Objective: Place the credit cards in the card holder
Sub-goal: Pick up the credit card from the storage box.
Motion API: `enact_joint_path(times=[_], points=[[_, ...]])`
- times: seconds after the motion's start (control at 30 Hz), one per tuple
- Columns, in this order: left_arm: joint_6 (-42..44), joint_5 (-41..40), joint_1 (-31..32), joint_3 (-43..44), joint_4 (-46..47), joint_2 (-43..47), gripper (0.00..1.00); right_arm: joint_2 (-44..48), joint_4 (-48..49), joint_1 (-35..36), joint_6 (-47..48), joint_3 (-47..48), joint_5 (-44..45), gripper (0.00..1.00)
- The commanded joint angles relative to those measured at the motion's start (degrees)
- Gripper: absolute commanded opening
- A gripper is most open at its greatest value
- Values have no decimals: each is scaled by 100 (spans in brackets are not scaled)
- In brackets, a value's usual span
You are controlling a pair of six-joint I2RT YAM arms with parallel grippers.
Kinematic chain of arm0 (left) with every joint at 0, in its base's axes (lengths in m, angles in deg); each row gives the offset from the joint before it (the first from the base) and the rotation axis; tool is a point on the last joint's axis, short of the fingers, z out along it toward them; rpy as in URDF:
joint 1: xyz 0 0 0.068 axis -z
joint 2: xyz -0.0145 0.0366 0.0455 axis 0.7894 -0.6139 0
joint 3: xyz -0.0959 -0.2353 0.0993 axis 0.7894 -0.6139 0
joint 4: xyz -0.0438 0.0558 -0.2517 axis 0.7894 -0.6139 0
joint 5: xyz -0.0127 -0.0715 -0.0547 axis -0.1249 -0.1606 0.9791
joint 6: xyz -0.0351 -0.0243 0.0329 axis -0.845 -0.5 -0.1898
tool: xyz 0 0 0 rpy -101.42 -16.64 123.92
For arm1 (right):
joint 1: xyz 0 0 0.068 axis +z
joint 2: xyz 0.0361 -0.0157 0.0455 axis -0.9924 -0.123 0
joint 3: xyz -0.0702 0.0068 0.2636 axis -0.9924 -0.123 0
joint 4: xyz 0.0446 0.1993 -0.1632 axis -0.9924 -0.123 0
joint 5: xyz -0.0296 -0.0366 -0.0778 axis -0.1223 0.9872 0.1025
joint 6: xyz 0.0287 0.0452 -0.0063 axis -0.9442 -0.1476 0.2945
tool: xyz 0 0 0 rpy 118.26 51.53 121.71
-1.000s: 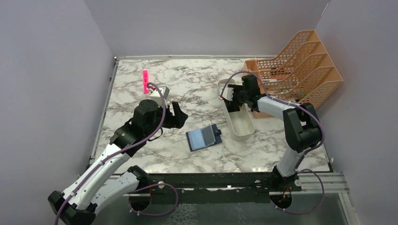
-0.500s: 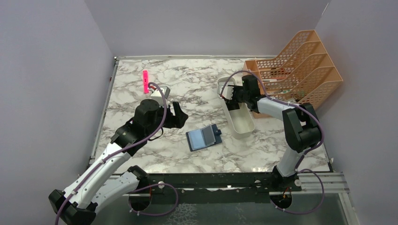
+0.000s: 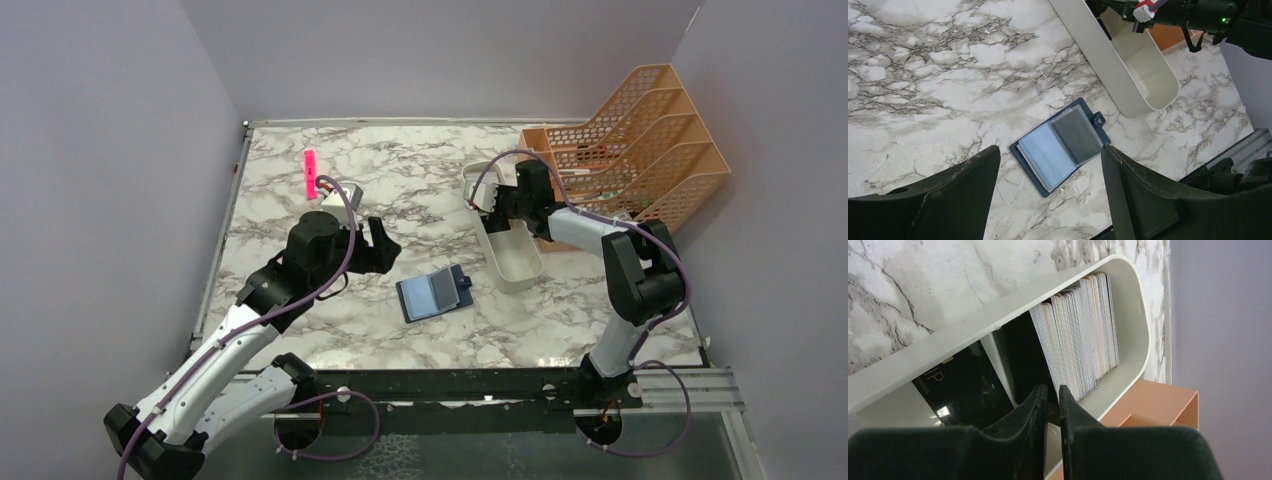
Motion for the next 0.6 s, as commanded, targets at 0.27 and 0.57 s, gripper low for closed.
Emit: enact_joint_path(times=[0.27, 0.57], points=[[82, -1, 4, -15, 14, 5, 77, 333, 225, 5, -75, 172, -20, 4], [82, -2, 4, -18, 15, -3, 77, 478, 79, 5, -140, 198, -50, 4]])
